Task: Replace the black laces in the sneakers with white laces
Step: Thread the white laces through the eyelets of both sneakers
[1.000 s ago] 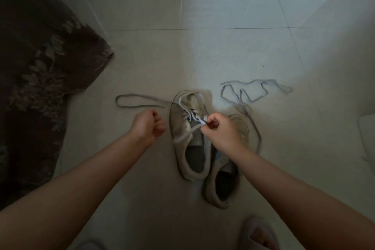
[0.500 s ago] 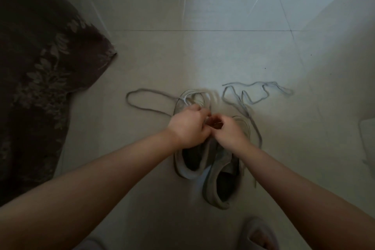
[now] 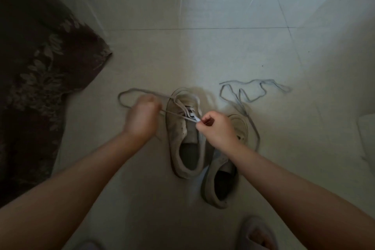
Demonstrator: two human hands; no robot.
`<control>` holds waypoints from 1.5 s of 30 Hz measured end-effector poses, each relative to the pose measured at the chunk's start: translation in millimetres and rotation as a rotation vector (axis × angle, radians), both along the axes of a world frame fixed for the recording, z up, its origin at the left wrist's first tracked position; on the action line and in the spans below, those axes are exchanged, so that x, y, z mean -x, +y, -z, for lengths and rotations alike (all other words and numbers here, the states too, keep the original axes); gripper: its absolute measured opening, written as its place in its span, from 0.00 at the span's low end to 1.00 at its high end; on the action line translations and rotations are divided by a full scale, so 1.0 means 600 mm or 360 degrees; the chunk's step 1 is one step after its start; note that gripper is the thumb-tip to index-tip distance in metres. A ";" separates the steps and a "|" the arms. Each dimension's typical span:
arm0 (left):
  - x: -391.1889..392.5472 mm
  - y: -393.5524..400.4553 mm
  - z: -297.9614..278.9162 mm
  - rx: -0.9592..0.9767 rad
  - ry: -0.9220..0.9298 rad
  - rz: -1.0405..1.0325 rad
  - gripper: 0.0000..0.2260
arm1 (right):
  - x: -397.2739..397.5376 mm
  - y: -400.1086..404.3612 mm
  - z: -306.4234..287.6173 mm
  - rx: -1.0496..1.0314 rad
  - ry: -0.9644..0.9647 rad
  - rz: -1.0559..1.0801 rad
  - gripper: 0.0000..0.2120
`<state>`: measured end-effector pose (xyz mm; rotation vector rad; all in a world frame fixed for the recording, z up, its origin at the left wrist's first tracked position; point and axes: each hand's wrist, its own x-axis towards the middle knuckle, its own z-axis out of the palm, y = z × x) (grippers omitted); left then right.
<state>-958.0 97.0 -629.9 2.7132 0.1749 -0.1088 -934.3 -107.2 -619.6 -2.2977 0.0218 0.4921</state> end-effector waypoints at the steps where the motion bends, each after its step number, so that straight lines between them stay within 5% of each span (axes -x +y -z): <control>1: 0.004 0.030 0.009 -0.0110 0.0114 -0.0160 0.08 | 0.001 -0.001 0.000 -0.0008 0.0001 0.0018 0.08; 5: 0.024 0.093 0.020 -0.0302 0.0603 -0.0377 0.11 | 0.007 0.006 -0.005 -0.0002 0.0023 -0.0018 0.08; 7: 0.027 0.072 0.019 -0.0287 0.0415 -0.0065 0.12 | 0.006 0.008 -0.006 -0.0002 0.0029 -0.0037 0.07; 11: 0.020 -0.016 -0.009 0.0303 -0.0006 0.0445 0.17 | 0.006 0.009 0.001 -0.0003 0.0046 -0.0068 0.06; 13: 0.017 -0.053 -0.011 0.0267 -0.0064 0.0573 0.17 | 0.007 0.007 0.006 -0.0016 0.0029 -0.0064 0.07; 17: -0.002 -0.082 -0.008 0.0043 0.0044 0.0448 0.13 | 0.009 0.001 0.013 -0.0061 0.0015 -0.0036 0.05; 23: -0.001 -0.051 -0.006 0.0258 -0.0112 -0.0029 0.06 | 0.006 -0.001 0.001 0.0017 -0.0098 0.0021 0.09; 26: 0.010 0.018 0.012 0.0017 0.0171 -0.0334 0.08 | -0.001 -0.008 0.000 0.0028 -0.0096 0.0084 0.07; 30: 0.017 0.009 0.026 -0.0077 0.0389 -0.0082 0.07 | -0.005 0.000 0.000 0.0064 -0.0051 0.0014 0.08; 34: 0.006 -0.028 0.010 0.0197 0.0255 0.0043 0.12 | -0.005 0.000 0.001 0.0113 0.0016 -0.0019 0.09; 40: 0.003 -0.058 0.010 0.0178 0.0130 0.0161 0.10 | -0.002 -0.003 -0.001 0.0089 -0.0032 -0.0064 0.09; 45: 0.017 -0.028 0.019 -0.0190 0.0151 0.0132 0.10 | -0.001 -0.008 -0.004 0.0090 -0.0093 -0.0077 0.12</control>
